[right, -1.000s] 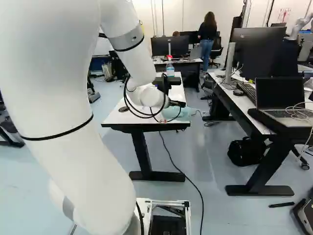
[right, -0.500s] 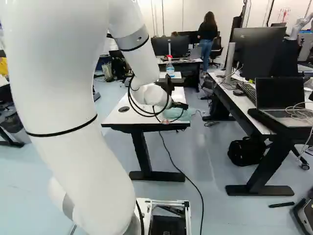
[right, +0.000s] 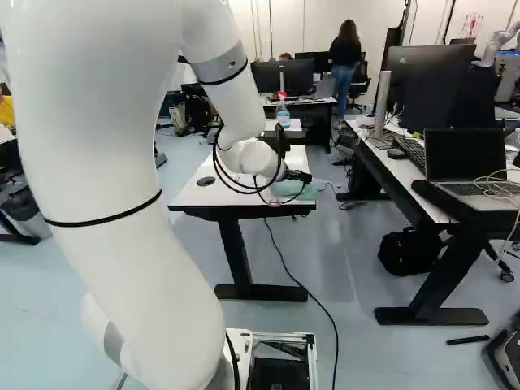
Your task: Clean the table with the green towel
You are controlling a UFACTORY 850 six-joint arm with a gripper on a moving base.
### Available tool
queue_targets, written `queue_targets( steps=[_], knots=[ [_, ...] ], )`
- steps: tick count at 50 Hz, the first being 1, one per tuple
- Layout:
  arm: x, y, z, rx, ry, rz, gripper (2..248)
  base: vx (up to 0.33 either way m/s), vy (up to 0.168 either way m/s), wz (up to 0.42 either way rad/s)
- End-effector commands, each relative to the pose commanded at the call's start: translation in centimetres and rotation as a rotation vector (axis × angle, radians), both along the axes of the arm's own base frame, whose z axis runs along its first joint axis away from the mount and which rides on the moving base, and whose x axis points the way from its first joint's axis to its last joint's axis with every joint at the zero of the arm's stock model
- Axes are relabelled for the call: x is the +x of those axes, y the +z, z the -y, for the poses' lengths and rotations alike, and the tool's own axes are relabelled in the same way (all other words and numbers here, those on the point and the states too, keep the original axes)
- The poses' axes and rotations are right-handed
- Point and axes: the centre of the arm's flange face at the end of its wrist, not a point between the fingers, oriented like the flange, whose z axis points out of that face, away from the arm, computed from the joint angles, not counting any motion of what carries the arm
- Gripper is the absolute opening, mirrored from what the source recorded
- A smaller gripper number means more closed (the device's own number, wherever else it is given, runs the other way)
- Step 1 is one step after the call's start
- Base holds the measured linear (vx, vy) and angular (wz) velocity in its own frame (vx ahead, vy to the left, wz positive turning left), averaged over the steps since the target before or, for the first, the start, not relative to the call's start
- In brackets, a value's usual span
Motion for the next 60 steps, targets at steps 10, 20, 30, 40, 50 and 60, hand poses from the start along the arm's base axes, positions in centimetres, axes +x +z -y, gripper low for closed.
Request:
queue_targets(
  steps=[10,20,30,40,50,60],
  knots=[
    [0.0,0.0,0.0,0.000,0.000,0.000,159,0.000,0.000,0.000],
    [0.0,0.0,0.0,0.000,0.000,0.000,84,0.000,0.000,0.000],
    [0.0,0.0,0.0,0.000,0.000,0.000,32,0.000,0.000,0.000],
    [0.0,0.0,0.0,0.000,0.000,0.000,30,0.000,0.000,0.000],
    [-0.2,0.8,-0.1,-0.006,0.000,0.016,30,0.000,0.000,0.000],
    [0.0,1.9,-0.1,-0.014,0.001,0.039,30,0.000,0.000,0.000]
  ],
)
